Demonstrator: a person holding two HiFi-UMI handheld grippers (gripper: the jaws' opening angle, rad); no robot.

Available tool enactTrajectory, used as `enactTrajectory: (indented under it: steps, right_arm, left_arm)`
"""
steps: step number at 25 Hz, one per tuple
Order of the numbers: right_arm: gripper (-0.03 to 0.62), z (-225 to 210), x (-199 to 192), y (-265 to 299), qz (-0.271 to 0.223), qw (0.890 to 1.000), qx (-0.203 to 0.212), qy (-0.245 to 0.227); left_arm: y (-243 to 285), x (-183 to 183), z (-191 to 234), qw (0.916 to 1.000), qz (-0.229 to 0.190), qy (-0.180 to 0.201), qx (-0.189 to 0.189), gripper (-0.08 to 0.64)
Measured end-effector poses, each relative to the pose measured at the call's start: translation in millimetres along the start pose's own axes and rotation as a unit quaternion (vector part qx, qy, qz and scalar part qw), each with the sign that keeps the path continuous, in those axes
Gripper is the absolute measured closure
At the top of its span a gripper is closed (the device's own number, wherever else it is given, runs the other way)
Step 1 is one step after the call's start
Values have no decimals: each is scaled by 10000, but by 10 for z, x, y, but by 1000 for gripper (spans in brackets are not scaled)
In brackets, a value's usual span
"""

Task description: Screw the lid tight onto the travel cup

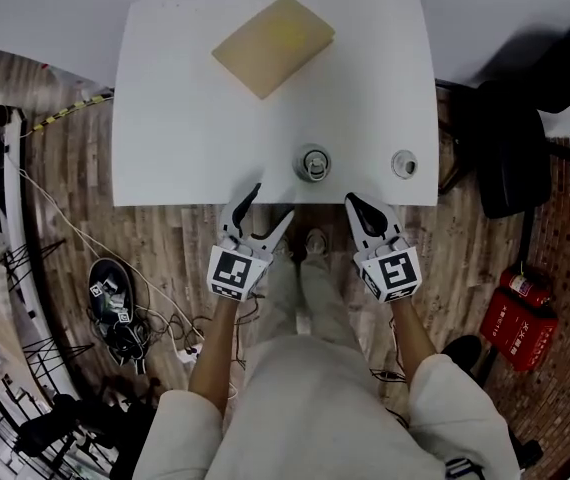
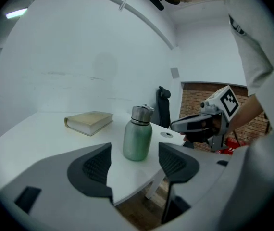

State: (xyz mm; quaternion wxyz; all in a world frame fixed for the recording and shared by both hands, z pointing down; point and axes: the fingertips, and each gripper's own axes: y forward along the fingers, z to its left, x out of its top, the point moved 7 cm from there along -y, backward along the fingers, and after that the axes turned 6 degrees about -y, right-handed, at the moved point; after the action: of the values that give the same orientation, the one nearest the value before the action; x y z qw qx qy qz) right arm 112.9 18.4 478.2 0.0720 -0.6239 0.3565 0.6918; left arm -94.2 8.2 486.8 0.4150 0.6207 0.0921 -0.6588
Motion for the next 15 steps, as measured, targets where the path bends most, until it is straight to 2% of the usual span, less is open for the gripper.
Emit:
enactTrajectory:
  steps: [2, 4, 15]
  right_arm:
    - [592, 4, -30, -4, 16, 10000, 3, -3]
    - [592, 4, -41, -5, 22, 10000, -4, -4]
    - [592, -79, -75, -33, -47, 10000, 7, 45]
  left_arm:
    - [47, -23, -16, 9999, 49, 143, -71, 233]
    - [107, -38, -11, 9996, 84, 252, -108, 221]
    - [531, 16, -4, 9980, 127, 449, -435, 216]
